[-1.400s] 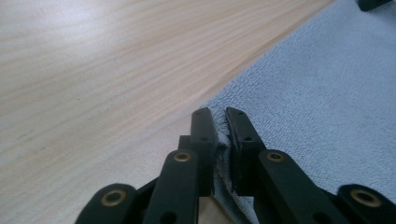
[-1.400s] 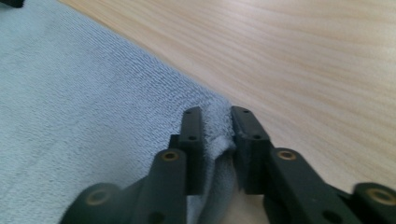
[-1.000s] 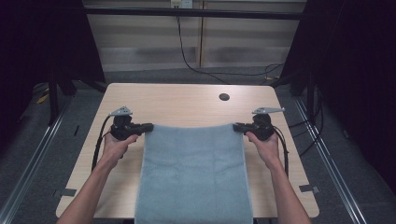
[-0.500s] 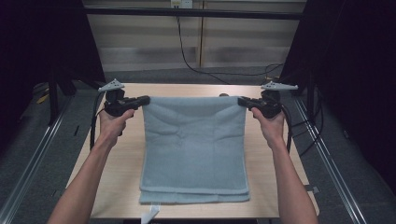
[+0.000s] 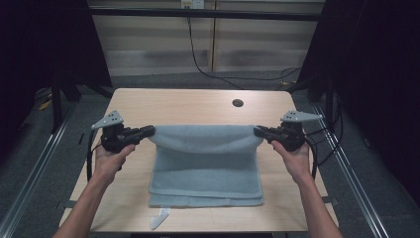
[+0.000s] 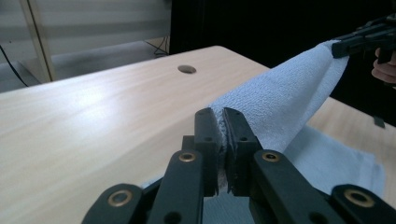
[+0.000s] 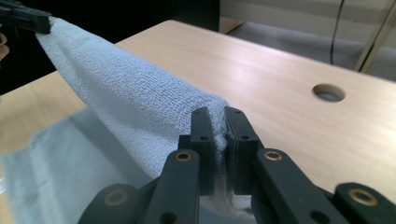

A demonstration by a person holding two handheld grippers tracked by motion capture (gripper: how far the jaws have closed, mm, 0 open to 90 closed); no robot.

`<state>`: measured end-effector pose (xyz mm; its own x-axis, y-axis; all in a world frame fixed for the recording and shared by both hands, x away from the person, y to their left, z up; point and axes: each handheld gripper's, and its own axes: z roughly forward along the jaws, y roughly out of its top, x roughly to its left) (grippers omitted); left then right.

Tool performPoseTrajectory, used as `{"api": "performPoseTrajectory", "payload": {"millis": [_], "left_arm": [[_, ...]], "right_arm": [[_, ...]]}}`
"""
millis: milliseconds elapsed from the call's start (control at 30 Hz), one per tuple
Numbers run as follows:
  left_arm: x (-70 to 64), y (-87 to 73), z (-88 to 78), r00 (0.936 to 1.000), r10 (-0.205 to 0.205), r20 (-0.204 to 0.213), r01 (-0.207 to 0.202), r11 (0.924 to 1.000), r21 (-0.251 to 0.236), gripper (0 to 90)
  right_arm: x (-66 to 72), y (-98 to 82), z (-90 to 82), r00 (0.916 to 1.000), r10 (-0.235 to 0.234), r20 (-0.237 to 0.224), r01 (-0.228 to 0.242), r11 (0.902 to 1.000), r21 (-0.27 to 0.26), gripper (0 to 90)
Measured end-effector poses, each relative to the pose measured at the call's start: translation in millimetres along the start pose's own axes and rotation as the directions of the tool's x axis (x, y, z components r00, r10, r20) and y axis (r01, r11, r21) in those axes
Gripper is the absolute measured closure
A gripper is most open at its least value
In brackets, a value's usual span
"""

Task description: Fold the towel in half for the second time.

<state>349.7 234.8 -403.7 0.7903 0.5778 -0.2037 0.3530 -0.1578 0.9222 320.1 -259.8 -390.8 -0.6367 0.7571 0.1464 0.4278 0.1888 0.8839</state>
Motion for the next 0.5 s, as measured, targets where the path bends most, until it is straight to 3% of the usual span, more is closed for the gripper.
{"api": "performPoseTrajectory", "payload": {"millis": [367, 500], "left_arm": [[-19.2, -36.9, -16.7, 0.9993, -0.022, 0.032, 0.021, 0.9990, 0.040, 84.7], [-24.1, -59.1, -20.0, 0.9989, -0.034, 0.033, 0.031, 0.9957, 0.087, 84.3]], "right_arm": [[20.8, -37.0, -13.6, 0.9990, 0.008, -0.044, -0.007, 0.9997, 0.023, 82.9], [28.1, -54.1, -16.6, 0.9975, 0.018, -0.068, -0.014, 0.9985, 0.052, 82.3]]}}
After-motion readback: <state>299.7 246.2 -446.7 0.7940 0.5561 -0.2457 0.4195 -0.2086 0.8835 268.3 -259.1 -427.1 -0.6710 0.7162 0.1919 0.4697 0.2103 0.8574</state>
